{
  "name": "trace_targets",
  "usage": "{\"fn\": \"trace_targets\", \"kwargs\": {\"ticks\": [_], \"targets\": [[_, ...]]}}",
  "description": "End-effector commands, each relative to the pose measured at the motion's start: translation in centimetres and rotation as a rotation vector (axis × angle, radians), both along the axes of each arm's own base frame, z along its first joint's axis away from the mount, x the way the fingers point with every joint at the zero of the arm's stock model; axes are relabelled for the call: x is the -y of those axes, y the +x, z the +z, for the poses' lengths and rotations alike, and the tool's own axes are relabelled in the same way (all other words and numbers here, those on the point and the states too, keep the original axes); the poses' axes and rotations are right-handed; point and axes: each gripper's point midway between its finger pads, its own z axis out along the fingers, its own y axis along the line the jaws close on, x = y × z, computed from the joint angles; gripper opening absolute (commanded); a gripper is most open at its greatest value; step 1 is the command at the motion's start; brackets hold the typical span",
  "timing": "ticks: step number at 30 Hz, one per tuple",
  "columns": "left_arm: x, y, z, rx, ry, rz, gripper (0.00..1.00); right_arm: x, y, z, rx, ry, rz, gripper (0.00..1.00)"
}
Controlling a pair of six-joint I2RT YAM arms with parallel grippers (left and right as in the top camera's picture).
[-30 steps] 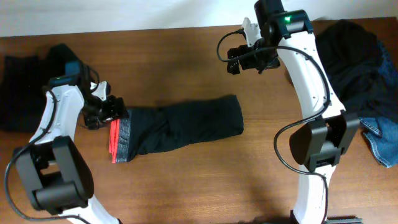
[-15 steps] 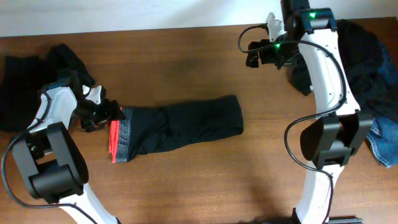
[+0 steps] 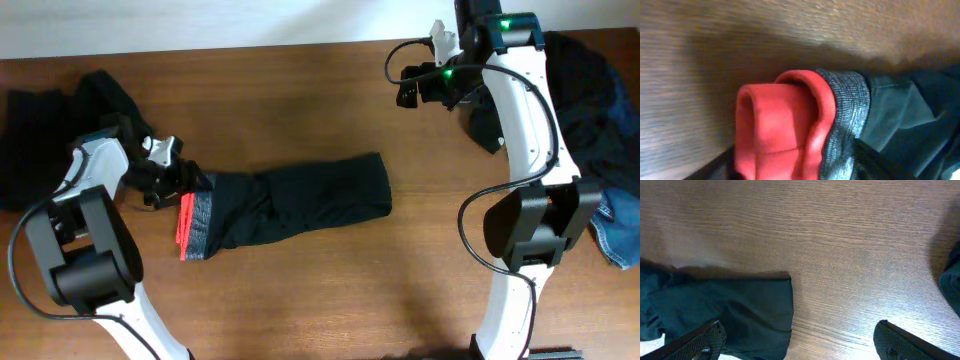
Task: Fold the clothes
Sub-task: 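Fold the waistband end rightward over the bundle with the left gripper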
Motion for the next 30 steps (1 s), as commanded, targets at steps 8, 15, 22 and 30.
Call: {"fn": "trace_targets", "kwargs": {"ticks": [8, 15, 22, 30], "targets": [[1.9, -2.7, -3.3, -0.089, -0.081, -0.059, 0.01, 0.0, 0.5, 4.7, 0.127, 0.013, 0.009, 1.00], [2.2, -1.0, -1.7, -0.027, -0.136, -0.056, 0.00, 0.0, 0.3, 4.7, 0.119, 0.012, 0.009, 1.00], [-0.7, 1.0, 1.1, 0.011, -0.124, 0.001, 0.00, 1.6, 0.1, 4.8, 0.110, 0.011, -0.024, 1.00], [-3.3, 2.9, 4.5, 0.060, -0.090, 0.035, 0.00, 3.0, 0.0, 4.7, 0.100, 0.009, -0.054, 0.99]]}}
